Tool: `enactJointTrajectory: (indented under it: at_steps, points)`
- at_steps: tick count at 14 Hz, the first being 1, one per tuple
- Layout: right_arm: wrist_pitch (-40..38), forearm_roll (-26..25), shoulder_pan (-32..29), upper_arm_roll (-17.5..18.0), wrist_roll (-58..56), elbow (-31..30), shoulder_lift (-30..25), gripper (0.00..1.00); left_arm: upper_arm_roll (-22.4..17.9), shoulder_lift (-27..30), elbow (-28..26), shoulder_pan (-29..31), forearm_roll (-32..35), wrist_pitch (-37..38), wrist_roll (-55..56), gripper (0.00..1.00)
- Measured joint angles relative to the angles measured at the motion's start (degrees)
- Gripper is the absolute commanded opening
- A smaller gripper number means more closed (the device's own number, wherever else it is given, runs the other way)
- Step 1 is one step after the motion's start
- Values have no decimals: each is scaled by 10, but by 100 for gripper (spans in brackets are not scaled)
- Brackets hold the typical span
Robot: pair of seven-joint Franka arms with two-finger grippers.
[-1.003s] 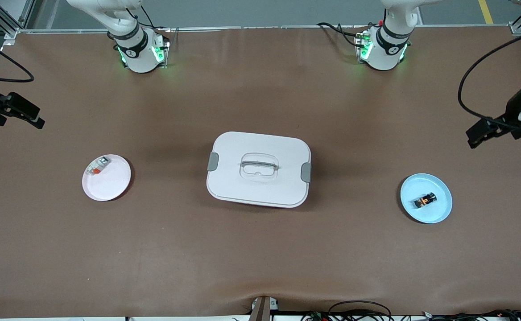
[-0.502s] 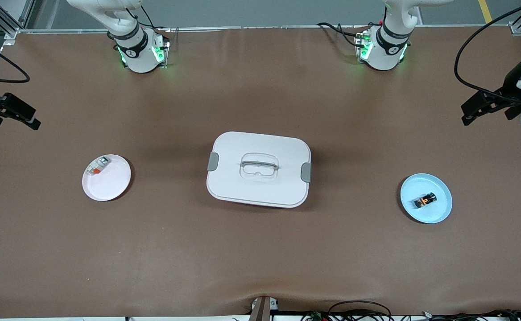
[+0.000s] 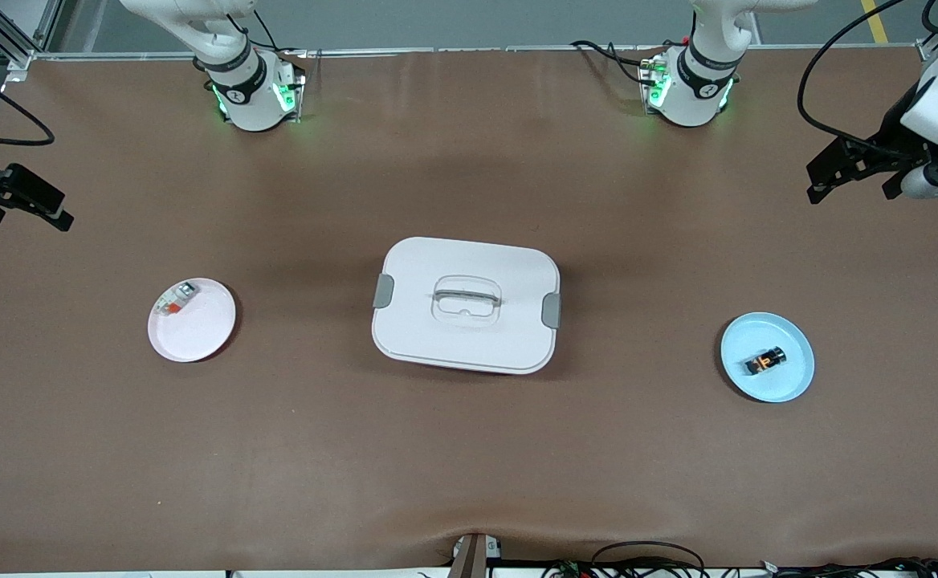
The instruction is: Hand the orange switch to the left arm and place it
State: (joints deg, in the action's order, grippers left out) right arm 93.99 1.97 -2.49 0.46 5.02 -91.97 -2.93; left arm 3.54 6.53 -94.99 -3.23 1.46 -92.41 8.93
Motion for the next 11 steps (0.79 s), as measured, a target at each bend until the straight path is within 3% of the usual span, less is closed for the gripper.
enactJointTrajectory:
  at_steps: [11]
  points:
    - [-10,0,0,2,0,-1,-1,100,-3,-4,19,1,0,38,0,100]
